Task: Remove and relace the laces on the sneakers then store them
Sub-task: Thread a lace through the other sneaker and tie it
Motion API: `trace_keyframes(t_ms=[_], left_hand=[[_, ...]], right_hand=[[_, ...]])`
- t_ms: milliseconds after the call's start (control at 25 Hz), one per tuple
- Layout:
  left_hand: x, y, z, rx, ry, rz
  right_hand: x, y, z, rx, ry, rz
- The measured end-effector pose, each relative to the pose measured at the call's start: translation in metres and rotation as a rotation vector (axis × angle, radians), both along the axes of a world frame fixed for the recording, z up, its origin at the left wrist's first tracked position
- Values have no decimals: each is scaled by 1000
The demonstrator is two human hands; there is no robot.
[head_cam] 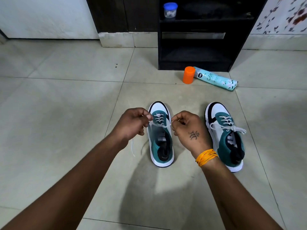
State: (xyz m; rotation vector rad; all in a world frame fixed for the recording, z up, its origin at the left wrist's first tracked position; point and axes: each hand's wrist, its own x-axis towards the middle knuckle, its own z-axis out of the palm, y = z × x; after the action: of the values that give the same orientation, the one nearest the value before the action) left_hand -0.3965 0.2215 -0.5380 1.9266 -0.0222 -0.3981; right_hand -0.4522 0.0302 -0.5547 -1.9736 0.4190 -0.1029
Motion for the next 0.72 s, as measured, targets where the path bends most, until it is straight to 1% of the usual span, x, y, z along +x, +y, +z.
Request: trace_keyframes(t_ms=[120,280,480,600,720], left_hand=[[3,-4,24,-145,78,54],[2,-10,52,-279,129,56],[3,-13,74,-456,215,45],[3,-11,78,-485,219,28],[-1,-10,77,-459,138,45]], right_hand=[[6,7,22,229,-44,-19],[11,10,57,388,-58,10],[16,12,82,468,-52,45],[16,11,91,531,-38,54],[14,10,94,564,-50,84]])
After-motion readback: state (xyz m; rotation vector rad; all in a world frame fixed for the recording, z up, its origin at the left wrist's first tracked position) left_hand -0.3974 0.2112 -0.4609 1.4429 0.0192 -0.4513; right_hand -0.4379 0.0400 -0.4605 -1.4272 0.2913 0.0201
